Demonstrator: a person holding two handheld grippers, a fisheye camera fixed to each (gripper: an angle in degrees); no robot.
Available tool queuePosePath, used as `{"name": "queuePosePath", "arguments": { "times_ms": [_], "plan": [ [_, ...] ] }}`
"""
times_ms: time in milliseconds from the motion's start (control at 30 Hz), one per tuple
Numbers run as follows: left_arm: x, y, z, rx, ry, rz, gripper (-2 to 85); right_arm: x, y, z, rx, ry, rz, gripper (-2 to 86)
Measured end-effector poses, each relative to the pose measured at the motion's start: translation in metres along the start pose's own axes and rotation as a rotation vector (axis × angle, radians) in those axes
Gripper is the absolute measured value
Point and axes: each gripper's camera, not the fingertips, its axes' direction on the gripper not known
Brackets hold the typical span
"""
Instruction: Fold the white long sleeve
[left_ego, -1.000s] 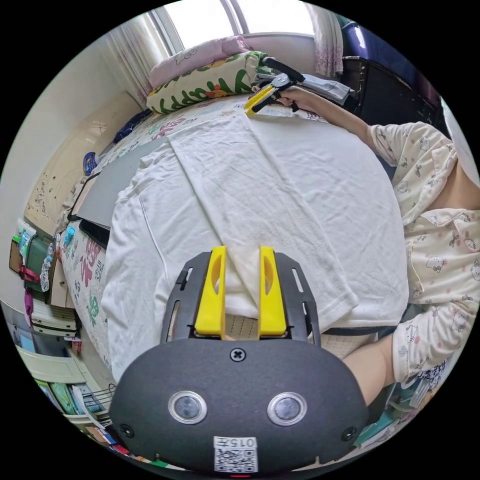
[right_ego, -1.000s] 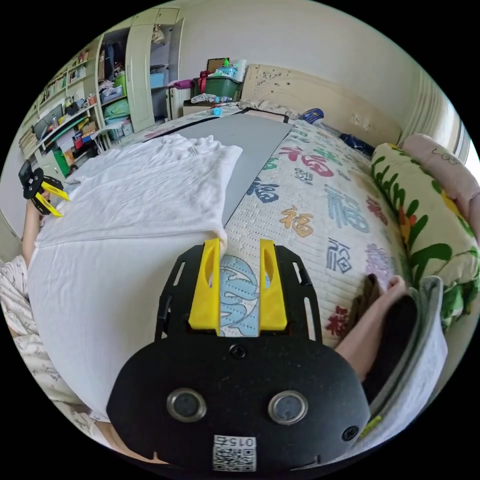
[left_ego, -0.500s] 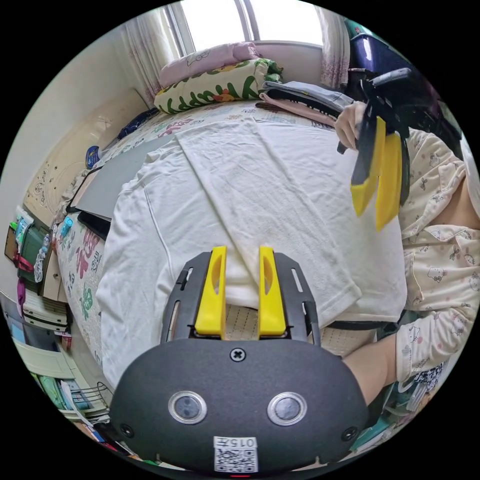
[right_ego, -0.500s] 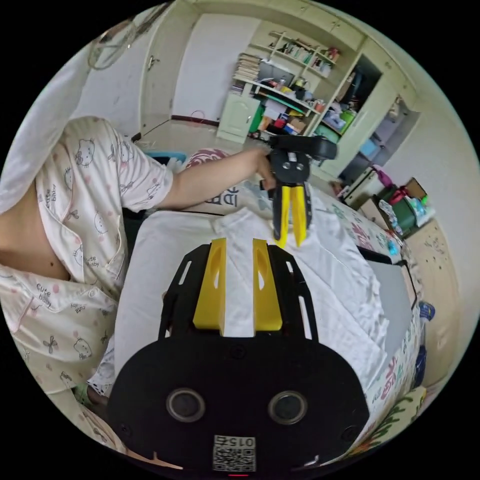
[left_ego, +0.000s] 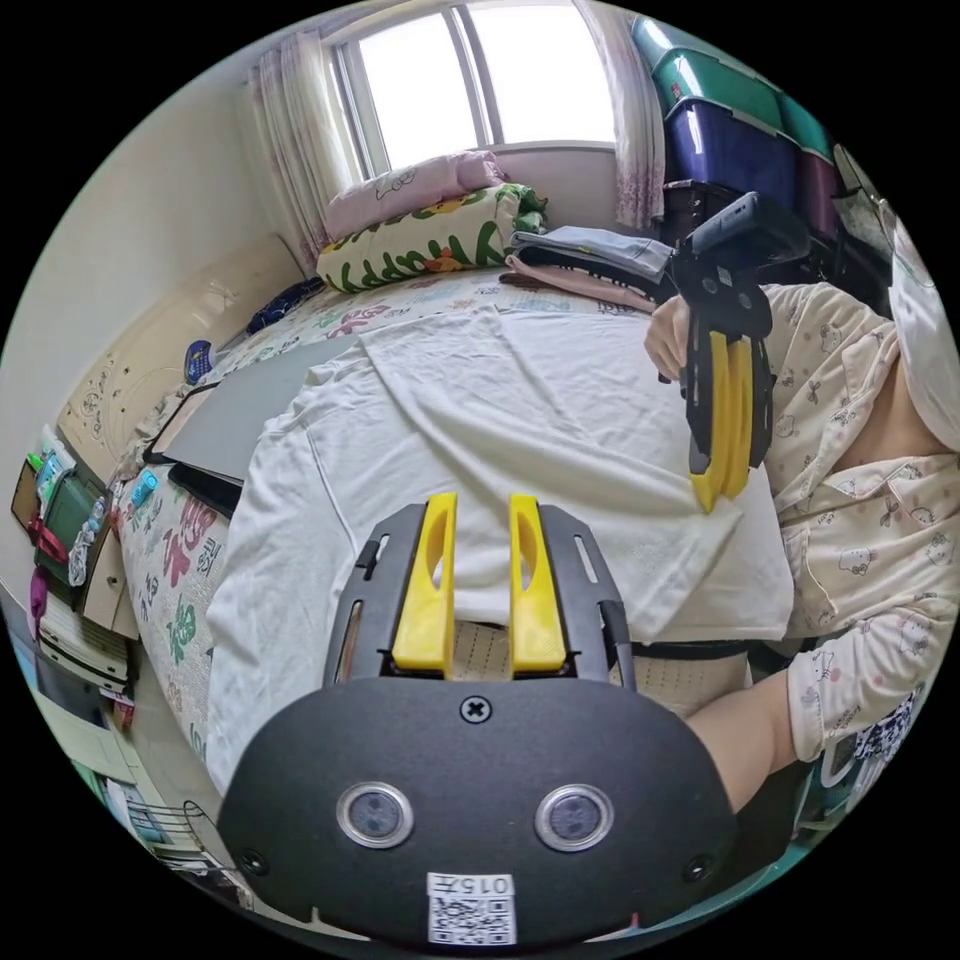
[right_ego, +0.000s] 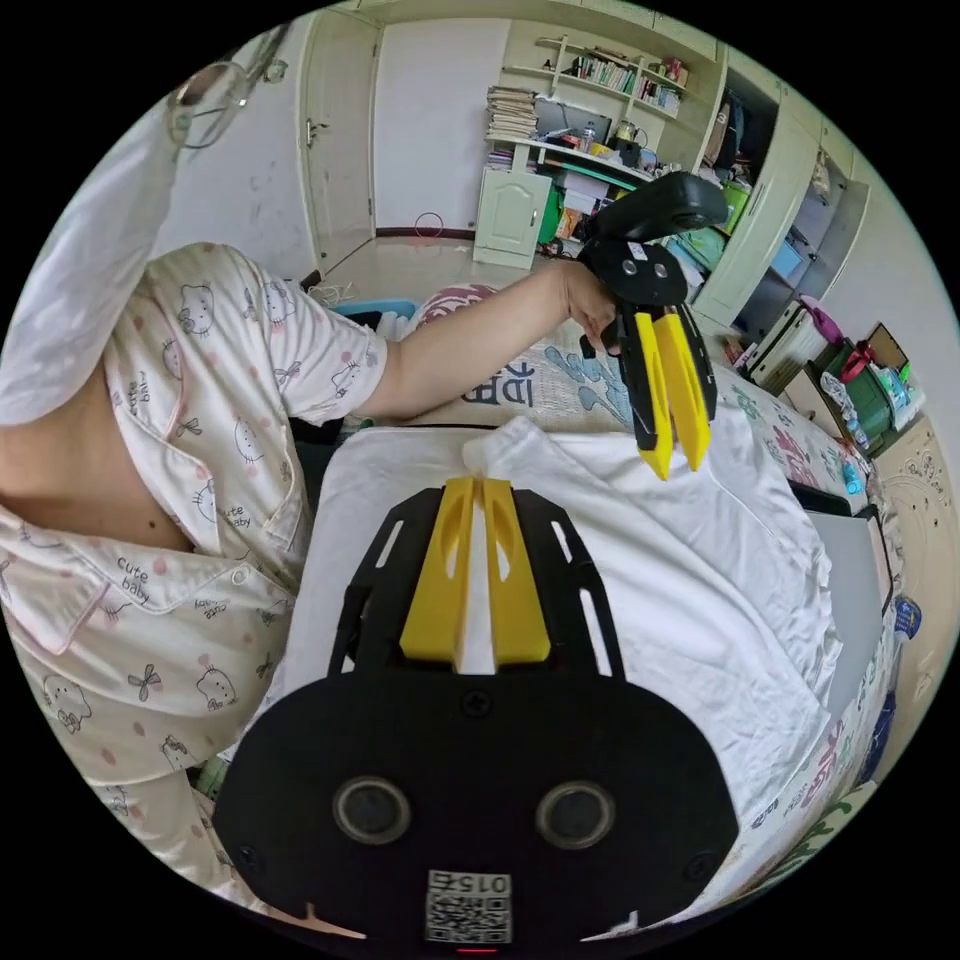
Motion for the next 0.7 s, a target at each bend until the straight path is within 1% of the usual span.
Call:
{"name": "queuePosePath", "arguments": {
  "times_ms": [100, 200, 233, 300, 400, 467, 533, 567, 600, 667, 700],
  "plan": [
    [0.004, -0.002, 0.009, 0.001, 0.005, 0.014, 8.3, -0.001, 0.006, 0.007, -0.006, -0.015, 0.036, 2.2],
    [0.009, -0.008, 0.027, -0.032, 0.012, 0.029, 8.3, -0.001, 0.006, 0.028, -0.084, -0.061, 0.043, 6.4],
    [0.012, -0.009, 0.034, -0.042, 0.013, 0.036, 8.3, -0.003, 0.006, 0.026, -0.081, -0.083, 0.032, 7.8],
    [0.015, -0.011, 0.042, -0.055, 0.013, 0.043, 8.3, -0.005, 0.010, 0.014, -0.058, -0.058, 0.030, 8.6],
    [0.020, -0.011, 0.049, -0.052, 0.024, 0.053, 8.3, 0.001, 0.031, -0.013, -0.050, 0.150, 0.092, 10.9],
    [0.024, -0.010, 0.054, -0.042, 0.044, 0.067, 8.3, 0.021, 0.065, -0.036, -0.082, 0.379, 0.215, 11.4],
    [0.029, -0.010, 0.057, -0.029, 0.056, 0.081, 8.3, 0.043, 0.101, -0.050, -0.137, 0.505, 0.331, 12.0],
    [0.033, -0.010, 0.059, -0.020, 0.075, 0.096, 8.4, 0.056, 0.127, -0.059, -0.165, 0.534, 0.405, 12.0],
    [0.035, -0.010, 0.060, -0.015, 0.086, 0.105, 8.4, 0.061, 0.140, -0.063, -0.175, 0.545, 0.429, 12.0],
    [0.045, -0.012, 0.067, -0.004, 0.121, 0.145, 8.5, 0.070, 0.186, -0.067, -0.253, 0.667, 0.480, 11.8],
    [0.048, -0.012, 0.070, -0.010, 0.126, 0.153, 8.5, 0.072, 0.195, -0.067, -0.273, 0.696, 0.495, 11.8]
  ]
}}
